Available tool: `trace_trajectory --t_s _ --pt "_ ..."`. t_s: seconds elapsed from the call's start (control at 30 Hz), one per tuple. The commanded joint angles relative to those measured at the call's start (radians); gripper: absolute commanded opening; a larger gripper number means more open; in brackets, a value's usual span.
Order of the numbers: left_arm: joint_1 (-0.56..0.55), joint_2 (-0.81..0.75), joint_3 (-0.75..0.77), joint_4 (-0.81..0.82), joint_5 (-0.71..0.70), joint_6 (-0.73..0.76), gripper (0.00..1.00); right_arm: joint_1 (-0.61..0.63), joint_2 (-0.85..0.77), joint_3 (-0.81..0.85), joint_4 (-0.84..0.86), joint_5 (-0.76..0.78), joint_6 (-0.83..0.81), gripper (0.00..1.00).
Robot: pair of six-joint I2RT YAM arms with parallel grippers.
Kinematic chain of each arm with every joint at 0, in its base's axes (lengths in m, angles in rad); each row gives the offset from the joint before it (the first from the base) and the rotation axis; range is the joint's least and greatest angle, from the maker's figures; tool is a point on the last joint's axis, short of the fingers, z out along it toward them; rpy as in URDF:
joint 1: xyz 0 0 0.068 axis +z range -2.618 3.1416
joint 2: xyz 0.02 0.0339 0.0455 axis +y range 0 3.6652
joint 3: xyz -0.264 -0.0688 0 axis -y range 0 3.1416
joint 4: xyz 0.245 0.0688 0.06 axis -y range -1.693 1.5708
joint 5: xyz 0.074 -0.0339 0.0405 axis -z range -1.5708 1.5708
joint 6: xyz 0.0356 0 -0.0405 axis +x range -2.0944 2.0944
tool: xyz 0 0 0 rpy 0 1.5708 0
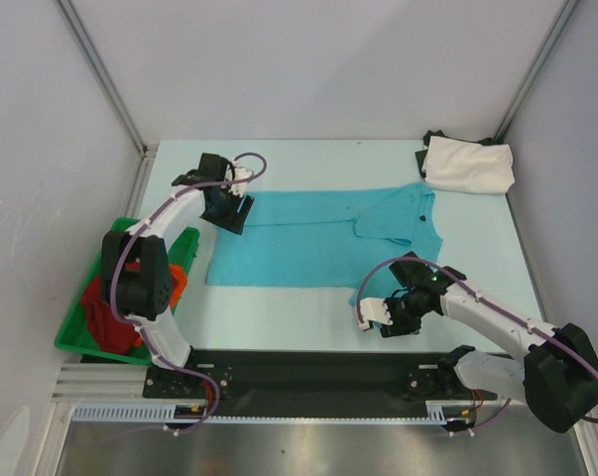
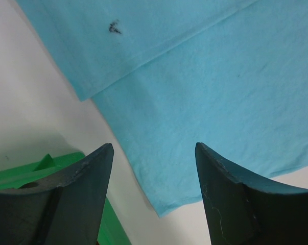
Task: Fold and stack the t-shirts
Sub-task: Fold the tshirt
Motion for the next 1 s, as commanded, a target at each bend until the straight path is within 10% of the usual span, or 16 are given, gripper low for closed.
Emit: trace_trajectory --t_s 0.0,0.43,0.53,0.67,0.97 --pt "0.007 -0.001 -0.016 0.026 -0.006 0.001 0.71 0.005 0.001 0.000 -0.026 -0.015 -0.046 0.45" --pt "0.011 0.025 -0.031 0.016 0.006 -0.005 0.70 0.008 0.070 -0.003 -0.013 -0.009 -0.051 0.45" --pt "0.013 0.015 -0.066 0.026 0.013 -0.010 0.68 0.010 0.082 -0.003 -0.002 -0.005 -0.045 0.38" --pt "0.019 0.033 -0.116 -0.014 0.038 -0.012 0.61 0.014 0.097 0.000 0.021 0.015 -0.019 0.03" --pt "0.054 0.011 -0.209 -0.028 0.043 0.033 0.51 0.017 0.079 -0.006 0.029 0.023 0.020 0.00"
